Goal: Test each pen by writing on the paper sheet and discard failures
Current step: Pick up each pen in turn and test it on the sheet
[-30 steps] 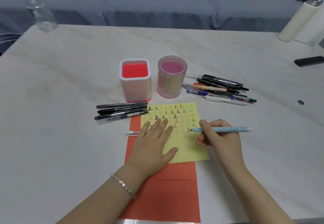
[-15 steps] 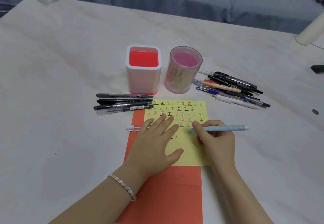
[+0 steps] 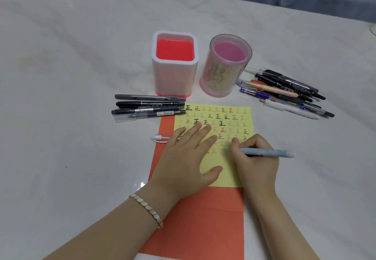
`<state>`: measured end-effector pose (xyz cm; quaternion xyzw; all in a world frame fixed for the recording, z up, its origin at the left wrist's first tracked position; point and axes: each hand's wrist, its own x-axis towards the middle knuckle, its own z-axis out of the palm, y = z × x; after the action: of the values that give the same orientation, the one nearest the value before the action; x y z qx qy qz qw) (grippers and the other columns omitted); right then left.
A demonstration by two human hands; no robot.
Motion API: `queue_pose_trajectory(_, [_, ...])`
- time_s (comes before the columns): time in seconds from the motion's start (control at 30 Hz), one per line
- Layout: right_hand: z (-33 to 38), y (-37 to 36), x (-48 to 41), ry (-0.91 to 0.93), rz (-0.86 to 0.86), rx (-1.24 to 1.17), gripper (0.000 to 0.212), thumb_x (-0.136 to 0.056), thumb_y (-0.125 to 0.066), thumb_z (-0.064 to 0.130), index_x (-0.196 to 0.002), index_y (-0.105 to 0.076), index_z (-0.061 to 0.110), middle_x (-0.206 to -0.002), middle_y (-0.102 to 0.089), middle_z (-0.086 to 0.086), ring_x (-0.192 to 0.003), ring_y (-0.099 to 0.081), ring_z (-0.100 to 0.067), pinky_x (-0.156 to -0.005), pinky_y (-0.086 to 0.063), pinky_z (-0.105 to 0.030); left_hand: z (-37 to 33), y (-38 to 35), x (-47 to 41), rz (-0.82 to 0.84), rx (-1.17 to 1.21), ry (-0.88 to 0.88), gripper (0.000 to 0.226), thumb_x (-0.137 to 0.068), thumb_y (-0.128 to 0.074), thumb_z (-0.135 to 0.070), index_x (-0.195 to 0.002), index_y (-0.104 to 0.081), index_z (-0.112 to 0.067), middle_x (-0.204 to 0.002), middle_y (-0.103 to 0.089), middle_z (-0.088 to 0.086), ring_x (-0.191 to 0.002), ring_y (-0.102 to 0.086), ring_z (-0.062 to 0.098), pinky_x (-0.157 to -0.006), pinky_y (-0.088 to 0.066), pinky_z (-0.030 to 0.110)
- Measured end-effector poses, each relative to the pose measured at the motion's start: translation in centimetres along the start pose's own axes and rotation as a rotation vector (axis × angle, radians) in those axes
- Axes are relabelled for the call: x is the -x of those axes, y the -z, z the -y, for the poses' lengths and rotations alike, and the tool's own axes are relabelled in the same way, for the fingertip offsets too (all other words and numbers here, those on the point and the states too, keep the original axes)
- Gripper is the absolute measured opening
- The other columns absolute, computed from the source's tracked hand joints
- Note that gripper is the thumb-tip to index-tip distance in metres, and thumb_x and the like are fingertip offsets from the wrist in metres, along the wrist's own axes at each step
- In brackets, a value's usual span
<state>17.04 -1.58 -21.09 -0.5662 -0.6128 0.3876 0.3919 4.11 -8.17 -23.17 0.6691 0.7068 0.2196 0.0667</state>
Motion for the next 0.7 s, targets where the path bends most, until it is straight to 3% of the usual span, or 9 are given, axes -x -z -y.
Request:
queue_pose_trajectory(0.23, [-0.15, -0.25, -0.19, 0.033, 0.015, 0.059, 0.036, -0.074, -0.068, 0.006, -0.051, -0.041, 0.006, -0.046, -0.049, 0.011, -0.047, -0.047, -0.002, -0.049, -0.035, -0.009, 0.12, -0.22, 0.00, -0.022, -0.004, -0.004, 0.060, -0.073, -0.047, -0.056, -0.120, -0.062, -0.021, -0.135, -0.052, -0.001, -0.130, -0.042, 0.016, -0.108, -0.021, 0.036])
queue_pose_trajectory(0.43, [-0.04, -0.40, 0.06, 0.061, 0.058, 0.082, 0.036, -0.075, -0.069, 0.005, -0.053, -0.041, 0.002, -0.056, -0.051, 0.001, -0.048, -0.047, -0.002, -0.050, -0.034, -0.009, 0.16, -0.28, 0.00, -0.030, 0.000, -0.008, 0.060, -0.074, -0.047, -0.055, -0.120, -0.061, -0.020, -0.136, -0.052, -0.001, -0.130, -0.042, 0.016, -0.108, -0.021, 0.036])
queue_pose_trajectory(0.7, [-0.14, -0.29, -0.08, 0.016, 0.003, 0.063, 0.034, -0.075, -0.067, 0.006, -0.053, -0.041, 0.001, -0.047, -0.045, -0.001, -0.049, -0.045, -0.005, -0.049, -0.034, -0.010, 0.12, -0.23, -0.02, -0.034, -0.001, -0.006, 0.060, -0.073, -0.047, -0.054, -0.120, -0.062, -0.019, -0.135, -0.053, 0.000, -0.129, -0.044, 0.017, -0.107, -0.021, 0.036])
